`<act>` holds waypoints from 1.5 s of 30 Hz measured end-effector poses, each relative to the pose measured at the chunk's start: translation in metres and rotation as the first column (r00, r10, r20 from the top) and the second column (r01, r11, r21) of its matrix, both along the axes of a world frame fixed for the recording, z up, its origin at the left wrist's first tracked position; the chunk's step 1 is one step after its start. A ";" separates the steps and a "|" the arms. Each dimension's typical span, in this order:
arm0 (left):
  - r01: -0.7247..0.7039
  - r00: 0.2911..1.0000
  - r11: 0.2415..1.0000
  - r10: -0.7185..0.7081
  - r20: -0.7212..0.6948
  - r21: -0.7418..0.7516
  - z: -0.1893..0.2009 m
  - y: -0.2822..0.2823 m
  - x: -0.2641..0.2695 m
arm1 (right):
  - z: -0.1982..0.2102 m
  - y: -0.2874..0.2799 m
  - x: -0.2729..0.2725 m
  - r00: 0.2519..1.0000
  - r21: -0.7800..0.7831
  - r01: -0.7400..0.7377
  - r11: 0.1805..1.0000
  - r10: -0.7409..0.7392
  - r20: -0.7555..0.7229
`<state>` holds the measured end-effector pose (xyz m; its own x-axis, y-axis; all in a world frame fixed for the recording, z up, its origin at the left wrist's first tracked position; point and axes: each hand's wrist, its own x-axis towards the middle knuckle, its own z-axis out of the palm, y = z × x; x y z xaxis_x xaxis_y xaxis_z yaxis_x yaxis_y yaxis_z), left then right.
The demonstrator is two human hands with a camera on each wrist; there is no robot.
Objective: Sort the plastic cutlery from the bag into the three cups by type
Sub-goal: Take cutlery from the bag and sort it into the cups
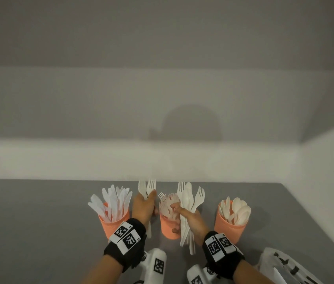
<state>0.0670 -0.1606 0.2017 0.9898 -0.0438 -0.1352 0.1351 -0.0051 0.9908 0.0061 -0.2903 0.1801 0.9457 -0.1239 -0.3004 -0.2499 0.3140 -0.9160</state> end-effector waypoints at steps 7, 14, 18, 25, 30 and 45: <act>0.471 0.851 0.866 -0.496 -0.170 -0.171 -0.014 -0.002 -0.014 | 0.011 0.010 -0.009 0.979 0.061 -0.202 0.977 0.201 0.016; 0.442 0.859 0.878 -0.473 -0.197 -0.184 -0.013 0.000 -0.012 | 0.009 0.010 -0.006 0.955 0.014 -0.295 0.956 0.295 -0.034; 0.244 0.954 0.965 -0.257 -0.152 -0.100 -0.007 -0.001 -0.006 | 0.011 0.011 -0.006 0.946 -0.071 -0.325 0.943 0.322 -0.046; -0.079 0.995 0.965 0.060 -0.081 -0.249 0.020 0.015 0.001 | 0.004 0.007 0.008 0.998 -0.596 -0.061 0.801 0.046 -0.041; 0.104 0.979 0.988 -0.122 0.163 0.118 0.012 -0.002 -0.016 | 0.008 0.014 0.009 0.999 -0.867 0.028 0.497 -0.035 0.012; -0.093 0.992 0.995 0.094 0.084 -0.019 0.005 -0.023 -0.016 | 0.009 0.017 0.005 0.997 -0.802 0.055 0.595 0.014 0.079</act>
